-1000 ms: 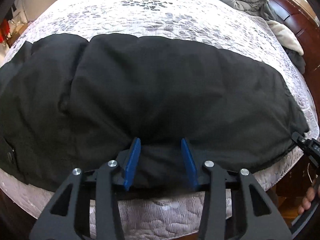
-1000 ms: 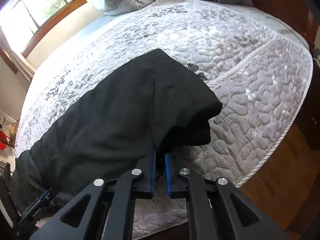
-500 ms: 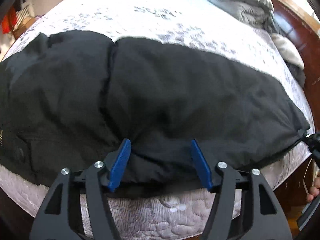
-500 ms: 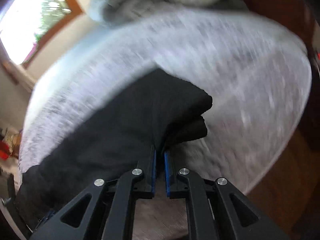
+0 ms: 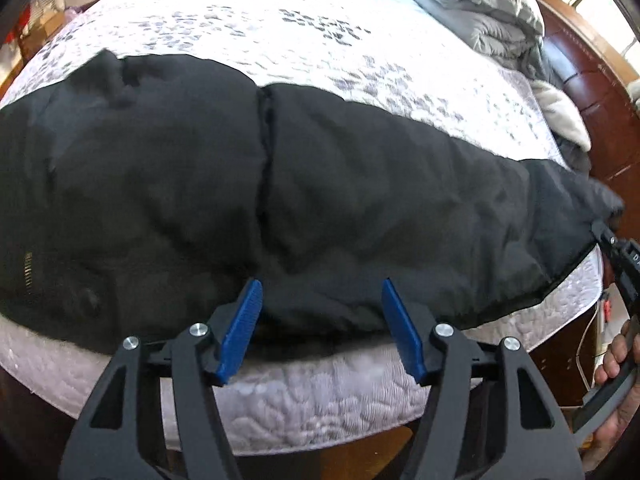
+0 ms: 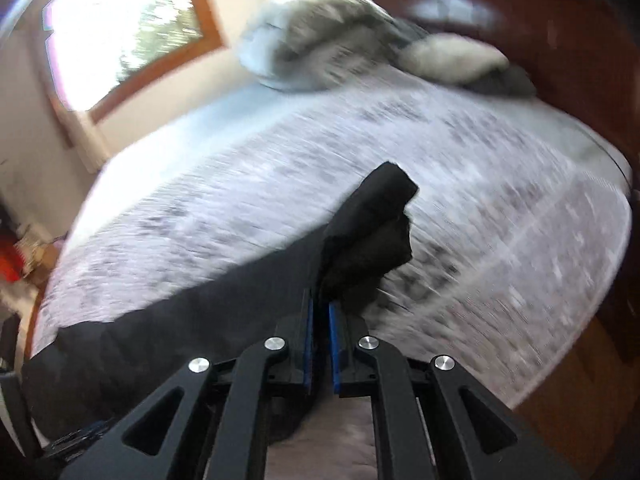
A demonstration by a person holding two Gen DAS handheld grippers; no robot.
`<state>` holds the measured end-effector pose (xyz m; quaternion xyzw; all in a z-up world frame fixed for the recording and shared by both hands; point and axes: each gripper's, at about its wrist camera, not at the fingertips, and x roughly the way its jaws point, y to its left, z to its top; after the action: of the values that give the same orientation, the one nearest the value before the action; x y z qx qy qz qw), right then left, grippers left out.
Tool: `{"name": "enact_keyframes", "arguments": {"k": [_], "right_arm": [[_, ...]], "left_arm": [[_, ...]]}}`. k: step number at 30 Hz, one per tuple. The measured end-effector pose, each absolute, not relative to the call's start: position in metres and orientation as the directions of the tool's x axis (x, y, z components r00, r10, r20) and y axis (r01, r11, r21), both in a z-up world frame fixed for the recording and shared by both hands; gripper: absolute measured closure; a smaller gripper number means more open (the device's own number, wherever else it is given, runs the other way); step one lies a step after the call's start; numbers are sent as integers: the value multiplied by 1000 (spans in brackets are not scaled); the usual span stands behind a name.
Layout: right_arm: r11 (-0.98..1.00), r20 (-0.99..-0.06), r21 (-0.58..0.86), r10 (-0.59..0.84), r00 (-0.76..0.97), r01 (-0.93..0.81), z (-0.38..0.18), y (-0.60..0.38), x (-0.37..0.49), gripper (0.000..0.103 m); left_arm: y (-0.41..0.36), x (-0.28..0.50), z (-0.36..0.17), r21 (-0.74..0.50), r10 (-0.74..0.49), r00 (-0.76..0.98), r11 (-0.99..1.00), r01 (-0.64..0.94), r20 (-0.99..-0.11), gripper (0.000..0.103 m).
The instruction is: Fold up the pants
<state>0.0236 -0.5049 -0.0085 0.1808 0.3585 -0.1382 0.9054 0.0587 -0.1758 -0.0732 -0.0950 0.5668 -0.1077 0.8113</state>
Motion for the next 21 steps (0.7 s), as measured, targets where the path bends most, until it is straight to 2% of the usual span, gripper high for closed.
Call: {"name": "enact_keyframes", "arguments": {"k": [4, 6, 8, 12, 15, 17, 18, 21], "right_arm": [[955, -634, 210, -28, 773, 207, 17, -452, 31, 97], [972, -613, 207, 38, 789, 115, 25, -422, 35, 103], [978, -602, 204, 86, 794, 49, 31, -398, 39, 103], [989, -621, 144, 66, 781, 30, 31, -365, 45, 103], [968, -667, 216, 52, 743, 126, 15, -389, 47, 103], [952, -711, 225, 16, 703, 206, 1, -413, 44, 93], [948, -733, 210, -8, 680, 238, -6, -423, 43, 81], [955, -760, 167, -35, 649, 246, -19, -432, 41, 75]], "left_arm": [[-145, 49, -53, -292, -282, 392, 956, 36, -875, 35], [-128, 47, -43, -259, -241, 428, 966, 17, -871, 32], [-112, 44, -38, -242, -212, 456, 970, -9, -864, 30], [-86, 42, -37, -249, -191, 454, 966, -72, -870, 29], [-76, 39, -41, -266, -199, 435, 959, -99, -878, 29], [-79, 41, -45, -270, -206, 425, 958, -94, -881, 29], [-81, 42, -46, -271, -212, 417, 958, -89, -884, 29], [-90, 44, -53, -284, -237, 395, 957, -66, -888, 28]]}}
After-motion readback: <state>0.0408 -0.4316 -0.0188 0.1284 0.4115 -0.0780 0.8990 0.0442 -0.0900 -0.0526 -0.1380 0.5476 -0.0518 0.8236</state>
